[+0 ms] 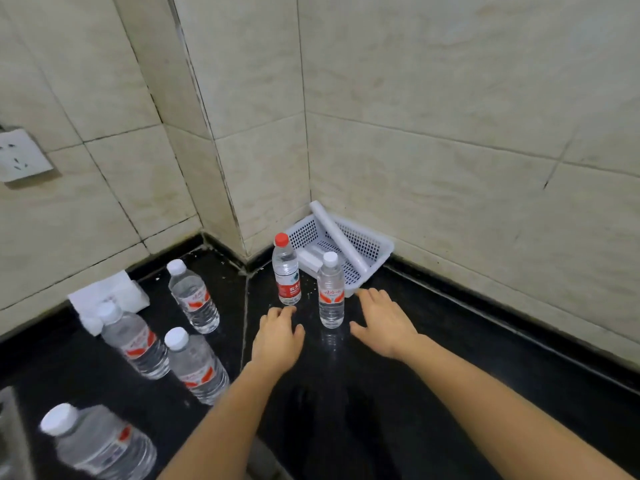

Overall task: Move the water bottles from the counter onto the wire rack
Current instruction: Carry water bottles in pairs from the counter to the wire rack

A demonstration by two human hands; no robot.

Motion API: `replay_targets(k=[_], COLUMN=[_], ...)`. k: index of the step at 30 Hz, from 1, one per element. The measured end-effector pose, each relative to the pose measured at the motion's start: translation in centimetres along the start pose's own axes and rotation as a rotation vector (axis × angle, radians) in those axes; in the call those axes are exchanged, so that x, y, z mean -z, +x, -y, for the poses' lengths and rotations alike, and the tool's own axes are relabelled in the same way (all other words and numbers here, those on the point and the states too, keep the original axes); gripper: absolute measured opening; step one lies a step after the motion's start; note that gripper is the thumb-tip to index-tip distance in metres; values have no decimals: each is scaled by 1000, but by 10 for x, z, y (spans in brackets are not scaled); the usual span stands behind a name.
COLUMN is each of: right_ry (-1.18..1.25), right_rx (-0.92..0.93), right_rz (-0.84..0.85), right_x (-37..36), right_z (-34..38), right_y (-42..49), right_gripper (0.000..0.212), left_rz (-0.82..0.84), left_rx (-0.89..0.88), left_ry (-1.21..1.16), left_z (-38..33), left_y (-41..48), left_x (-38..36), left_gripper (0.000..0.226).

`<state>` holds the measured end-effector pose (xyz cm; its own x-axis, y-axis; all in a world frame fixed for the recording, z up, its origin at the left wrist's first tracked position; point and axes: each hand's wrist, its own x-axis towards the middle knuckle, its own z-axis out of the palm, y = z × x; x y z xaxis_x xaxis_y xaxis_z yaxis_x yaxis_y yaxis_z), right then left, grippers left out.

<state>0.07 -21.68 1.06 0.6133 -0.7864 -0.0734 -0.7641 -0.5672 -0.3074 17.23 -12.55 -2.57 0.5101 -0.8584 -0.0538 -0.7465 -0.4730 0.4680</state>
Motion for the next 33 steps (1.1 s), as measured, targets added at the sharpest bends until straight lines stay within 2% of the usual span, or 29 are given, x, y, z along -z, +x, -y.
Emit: replay_targets(k=[9, 14, 18, 23, 30, 33], right_ry=[22, -43, -149, -182, -204, -96], right_rx=[-28, 30, 41, 25, 23, -30], right_rz=[-119, -149, -116, -138, -118, -101], right_x=[-9, -11, -18, -19, -17, -7], right_z=[16, 20, 17, 16, 29, 26], right_y=[88, 114, 120, 117, 105, 95], right_gripper=[75, 70, 62, 60, 45, 36], left_rz=[-63, -128, -100, -119, -162, -157], left_rx=[-41, -26, -181, -254, -356, -397], left_ry=[-114, -189, -88, 68, 104, 105], left_z=[25, 19, 15, 25, 30, 31], left_y=[108, 158, 182, 183, 167, 153], left_x=[11, 23, 27, 32, 33, 33], left_gripper=[50, 69, 56, 43, 29, 25])
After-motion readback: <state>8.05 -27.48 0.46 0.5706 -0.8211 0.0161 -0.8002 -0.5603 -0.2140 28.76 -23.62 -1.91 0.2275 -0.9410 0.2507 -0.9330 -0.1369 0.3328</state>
